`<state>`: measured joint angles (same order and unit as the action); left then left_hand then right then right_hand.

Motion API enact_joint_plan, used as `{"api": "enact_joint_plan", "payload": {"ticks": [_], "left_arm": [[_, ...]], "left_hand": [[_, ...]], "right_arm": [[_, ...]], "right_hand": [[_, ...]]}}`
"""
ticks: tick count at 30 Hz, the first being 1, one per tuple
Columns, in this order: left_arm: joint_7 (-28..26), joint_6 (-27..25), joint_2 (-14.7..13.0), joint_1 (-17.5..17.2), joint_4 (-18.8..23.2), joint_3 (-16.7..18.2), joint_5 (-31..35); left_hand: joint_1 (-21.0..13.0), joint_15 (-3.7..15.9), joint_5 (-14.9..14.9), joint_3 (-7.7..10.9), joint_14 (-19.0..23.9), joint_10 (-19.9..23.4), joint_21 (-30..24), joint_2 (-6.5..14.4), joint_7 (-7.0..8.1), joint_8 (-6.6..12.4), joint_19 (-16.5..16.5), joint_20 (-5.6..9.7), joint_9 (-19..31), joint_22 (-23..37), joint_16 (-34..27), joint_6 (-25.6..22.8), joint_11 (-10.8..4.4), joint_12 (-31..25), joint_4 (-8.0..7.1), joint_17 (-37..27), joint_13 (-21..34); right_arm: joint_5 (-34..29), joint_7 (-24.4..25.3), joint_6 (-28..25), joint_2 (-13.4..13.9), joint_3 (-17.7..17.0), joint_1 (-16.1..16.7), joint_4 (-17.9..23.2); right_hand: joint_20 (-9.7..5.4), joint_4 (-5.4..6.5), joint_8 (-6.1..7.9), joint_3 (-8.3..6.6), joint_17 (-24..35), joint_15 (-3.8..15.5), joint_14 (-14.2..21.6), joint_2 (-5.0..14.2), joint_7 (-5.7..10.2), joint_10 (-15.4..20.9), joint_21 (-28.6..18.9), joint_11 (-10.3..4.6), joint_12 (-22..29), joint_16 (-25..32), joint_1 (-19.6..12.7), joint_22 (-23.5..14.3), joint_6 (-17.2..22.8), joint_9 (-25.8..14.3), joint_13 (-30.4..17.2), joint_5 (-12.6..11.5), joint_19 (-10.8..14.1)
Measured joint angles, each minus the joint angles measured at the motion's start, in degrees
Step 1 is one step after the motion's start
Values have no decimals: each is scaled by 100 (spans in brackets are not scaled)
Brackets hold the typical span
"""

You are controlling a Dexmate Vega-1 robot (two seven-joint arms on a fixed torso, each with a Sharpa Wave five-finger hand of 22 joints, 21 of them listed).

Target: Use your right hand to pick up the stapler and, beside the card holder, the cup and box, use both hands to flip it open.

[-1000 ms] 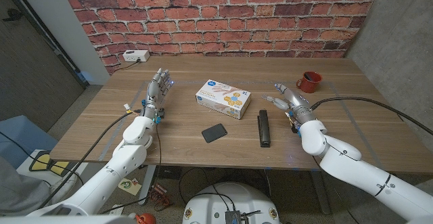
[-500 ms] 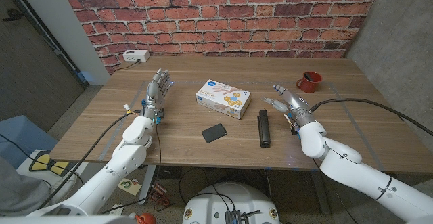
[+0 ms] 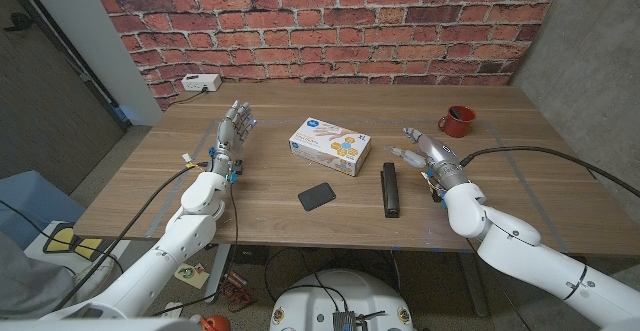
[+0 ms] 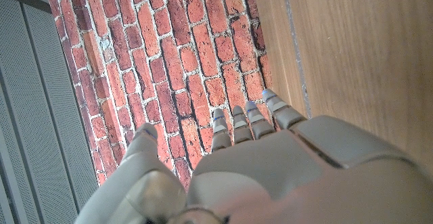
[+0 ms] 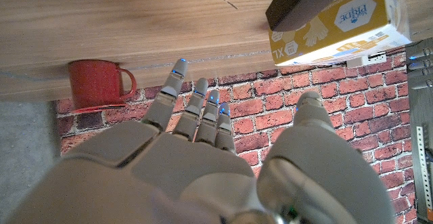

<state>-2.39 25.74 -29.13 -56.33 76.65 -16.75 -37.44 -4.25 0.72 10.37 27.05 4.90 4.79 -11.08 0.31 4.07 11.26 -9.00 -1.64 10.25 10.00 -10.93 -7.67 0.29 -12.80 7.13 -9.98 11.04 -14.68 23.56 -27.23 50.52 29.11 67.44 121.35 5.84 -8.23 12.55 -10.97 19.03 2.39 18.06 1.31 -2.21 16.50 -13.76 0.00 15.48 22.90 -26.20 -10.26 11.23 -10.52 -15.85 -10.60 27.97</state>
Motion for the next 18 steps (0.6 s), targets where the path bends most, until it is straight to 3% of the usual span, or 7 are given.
{"api": "enact_joint_plan", "payload": {"ticks": [18], "left_arm": [[-10, 44, 41, -9, -6, -2, 11]], "left_hand": [[0, 0, 0, 0, 0, 22, 0, 0, 0, -13, 0, 0, 0, 0, 0, 0, 22, 0, 0, 0, 0]], "right_arm": [[-157, -127, -117, 139, -11, 109, 179]], "right_hand": [[-21, -13, 0, 13, 27, -3, 105, 21, 13, 122, 0, 0, 34, 43, -23, 0, 58, 0, -26, 0, 20]]}}
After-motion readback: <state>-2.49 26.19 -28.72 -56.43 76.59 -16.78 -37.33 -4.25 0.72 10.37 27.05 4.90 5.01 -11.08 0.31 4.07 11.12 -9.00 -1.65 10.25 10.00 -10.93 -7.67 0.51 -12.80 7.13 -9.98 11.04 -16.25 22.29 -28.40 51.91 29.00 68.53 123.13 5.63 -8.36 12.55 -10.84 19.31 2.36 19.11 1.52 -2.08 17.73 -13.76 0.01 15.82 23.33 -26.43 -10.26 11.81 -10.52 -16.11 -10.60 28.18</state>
